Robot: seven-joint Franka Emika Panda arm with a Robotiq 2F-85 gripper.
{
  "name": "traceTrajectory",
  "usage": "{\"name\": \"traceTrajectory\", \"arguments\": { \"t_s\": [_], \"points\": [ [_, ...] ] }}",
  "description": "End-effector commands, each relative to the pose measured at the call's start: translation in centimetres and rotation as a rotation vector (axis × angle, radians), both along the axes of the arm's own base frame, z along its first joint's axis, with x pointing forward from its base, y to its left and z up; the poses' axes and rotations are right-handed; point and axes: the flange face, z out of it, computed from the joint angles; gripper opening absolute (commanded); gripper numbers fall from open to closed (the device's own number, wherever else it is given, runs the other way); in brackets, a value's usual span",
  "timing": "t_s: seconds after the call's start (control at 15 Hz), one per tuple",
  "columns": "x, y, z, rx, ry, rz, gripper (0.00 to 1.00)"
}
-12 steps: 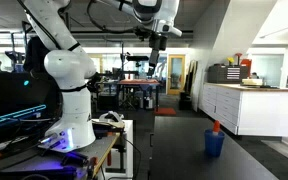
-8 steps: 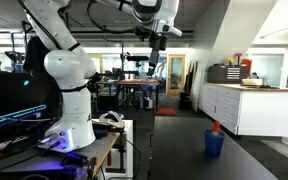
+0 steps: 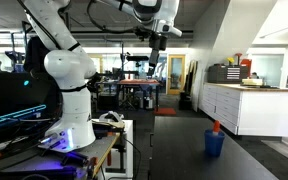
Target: Remove the marker from the cup.
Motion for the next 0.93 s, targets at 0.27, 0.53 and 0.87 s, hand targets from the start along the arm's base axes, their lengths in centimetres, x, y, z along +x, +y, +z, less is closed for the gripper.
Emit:
{"name": "traceTrajectory", "arguments": {
  "t_s": [0.27,0.53,0.87],
  "points": [
    [1.3,0.2,0.0,0.009,-0.027,0.018,1.00],
    [3.3,0.7,0.0,0.021,-0.075,0.036,1.00],
    [6.0,1.6,0.2,0.019,-0.132,0.089,1.00]
  ]
}}
